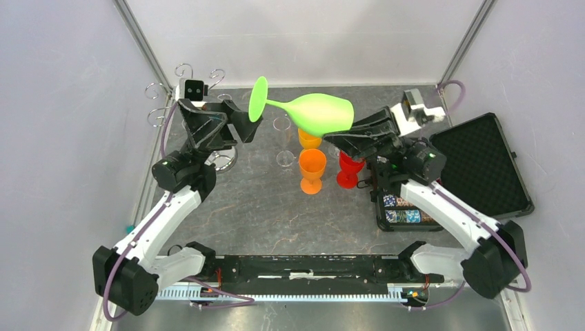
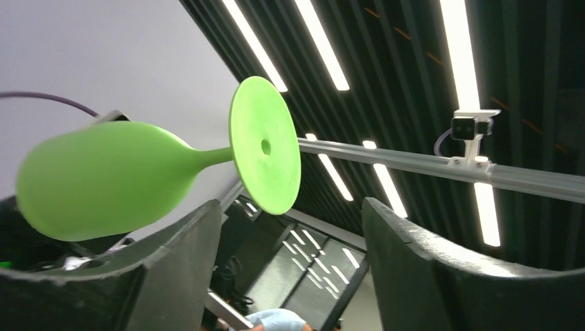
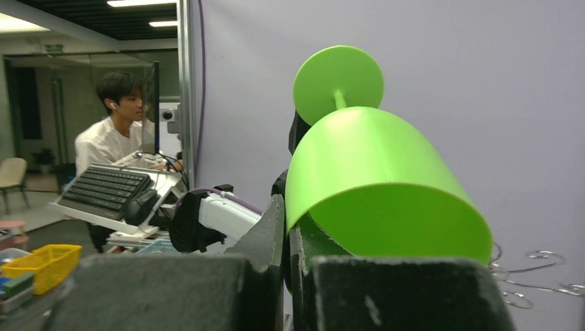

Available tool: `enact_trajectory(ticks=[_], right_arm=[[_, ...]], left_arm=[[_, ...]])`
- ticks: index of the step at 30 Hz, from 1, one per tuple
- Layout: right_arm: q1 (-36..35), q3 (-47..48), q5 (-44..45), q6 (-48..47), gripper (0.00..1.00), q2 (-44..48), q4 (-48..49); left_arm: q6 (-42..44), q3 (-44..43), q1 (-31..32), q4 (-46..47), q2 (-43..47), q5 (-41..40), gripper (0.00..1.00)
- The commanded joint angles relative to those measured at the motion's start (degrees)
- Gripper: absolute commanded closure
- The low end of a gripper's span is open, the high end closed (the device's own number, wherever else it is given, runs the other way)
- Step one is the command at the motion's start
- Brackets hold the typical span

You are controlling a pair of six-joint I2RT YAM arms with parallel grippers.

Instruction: Take the wine glass off the wine glass rack

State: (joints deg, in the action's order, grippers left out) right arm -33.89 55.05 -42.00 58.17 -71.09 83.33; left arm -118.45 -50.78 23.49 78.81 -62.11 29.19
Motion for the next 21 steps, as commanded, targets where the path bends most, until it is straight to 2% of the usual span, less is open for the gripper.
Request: enact_trajectory(ticks=[1,4,9,11,13,15,17,21], right_arm=[[0.1,-2.8,4.3,-13.8,1.0,8.6,-7.4],[0.1,-4.3,9.2,-22.9,1.0,14.5,-23.1],[0.1,-2.5,17.8,-36.1,1.0,21.0,-51.0],[0.2,-0.1,17.2,-40.0,1.0,21.5,-60.9],[0.1,2.4,15.0,-43.1,1.0,20.9,-68.9],[0.1,4.3,12.8,-46.2,1.0,19.9,-75.3],[-0.1,5.8,11.2,-49.6,1.0,18.7,-81.3],[-1.7,6.0,12.2,-52.6,1.0,16.3,-87.6]], left_arm=[[6.9,0.4,0.2,-8.2,4.5,2.6,0.14],[14.2,1.6,0.1,-16.3,7.5,2.8,0.0],[28.3,1.2,0.0,-33.6,12.4,3.2,0.0],[35.7,-2.3,-0.5,-45.4,14.3,4.6,0.0],[48.1,-10.5,-1.2,-65.2,15.8,4.5,0.0],[62.2,-19.7,-1.2,-85.3,16.8,-1.1,0.0],[73.0,-26.2,-1.1,-98.9,18.0,-9.3,0.0],[82.3,-30.7,-1.2,-108.8,20.8,-22.8,0.0]])
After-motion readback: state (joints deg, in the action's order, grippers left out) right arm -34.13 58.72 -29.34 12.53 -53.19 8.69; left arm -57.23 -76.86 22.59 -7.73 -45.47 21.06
